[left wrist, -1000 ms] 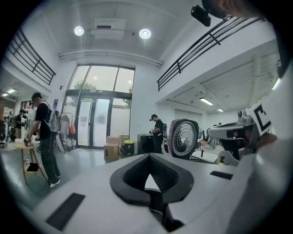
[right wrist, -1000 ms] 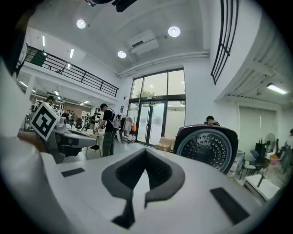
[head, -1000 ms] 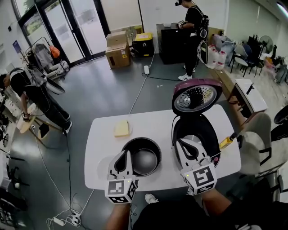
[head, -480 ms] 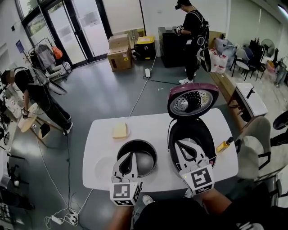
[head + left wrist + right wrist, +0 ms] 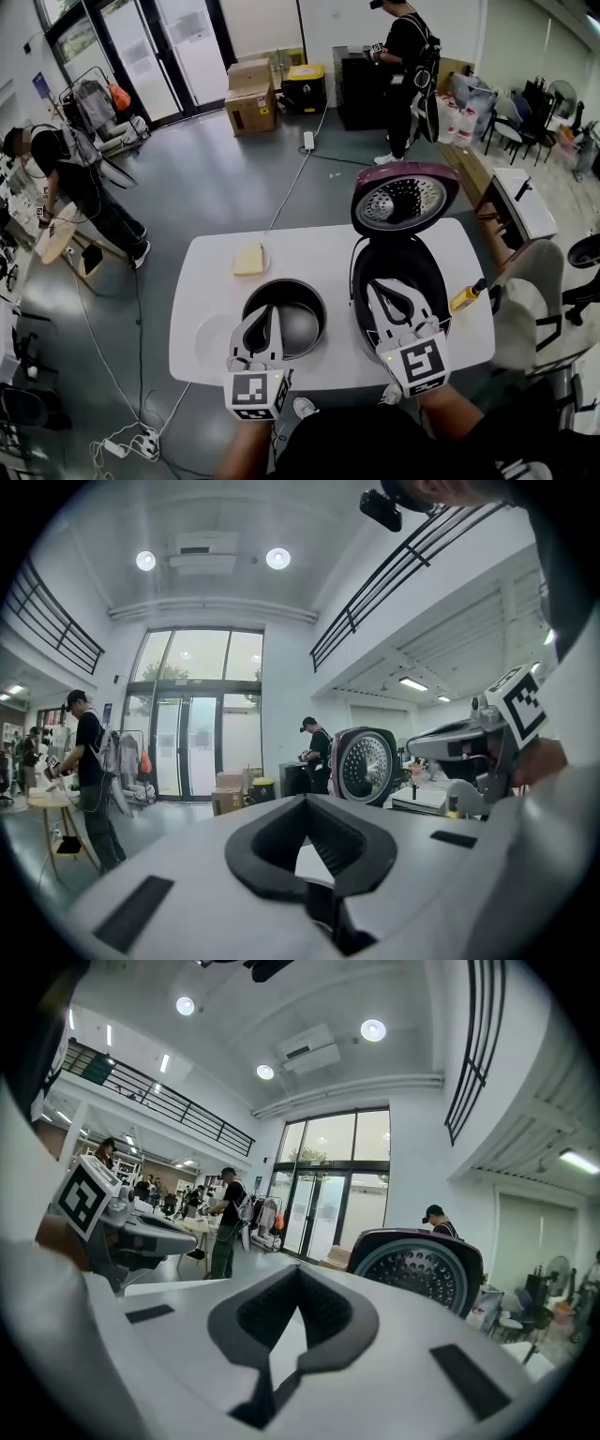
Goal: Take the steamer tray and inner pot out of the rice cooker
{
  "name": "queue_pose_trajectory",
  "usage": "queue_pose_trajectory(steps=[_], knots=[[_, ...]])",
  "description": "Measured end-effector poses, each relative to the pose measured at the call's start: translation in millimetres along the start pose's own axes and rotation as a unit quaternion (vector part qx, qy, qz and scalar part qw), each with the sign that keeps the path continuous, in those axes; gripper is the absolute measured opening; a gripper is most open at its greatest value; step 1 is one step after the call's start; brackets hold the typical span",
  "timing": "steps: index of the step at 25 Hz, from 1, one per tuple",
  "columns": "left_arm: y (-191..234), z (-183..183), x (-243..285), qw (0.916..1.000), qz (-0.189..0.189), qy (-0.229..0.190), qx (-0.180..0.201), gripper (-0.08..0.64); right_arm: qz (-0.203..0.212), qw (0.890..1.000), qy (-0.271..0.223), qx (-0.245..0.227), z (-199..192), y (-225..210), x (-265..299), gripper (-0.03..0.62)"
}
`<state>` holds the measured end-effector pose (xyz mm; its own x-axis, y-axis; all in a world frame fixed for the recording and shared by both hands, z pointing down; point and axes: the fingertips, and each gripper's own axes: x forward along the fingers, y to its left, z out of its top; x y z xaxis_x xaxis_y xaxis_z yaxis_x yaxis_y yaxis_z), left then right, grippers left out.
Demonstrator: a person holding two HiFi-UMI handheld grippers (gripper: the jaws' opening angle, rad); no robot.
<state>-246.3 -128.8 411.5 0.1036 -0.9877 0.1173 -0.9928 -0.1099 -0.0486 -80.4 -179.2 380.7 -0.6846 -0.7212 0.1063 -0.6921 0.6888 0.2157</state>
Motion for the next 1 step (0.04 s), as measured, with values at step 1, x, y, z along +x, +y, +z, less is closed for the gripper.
queue_pose_trajectory(steps=[1], knots=[[1.1,0.6,0.4,1.0,0.0,0.001,0.001,0.0,0.001,1.0,0.0,-0.001,0.8,1.1,1.1,-0.003]])
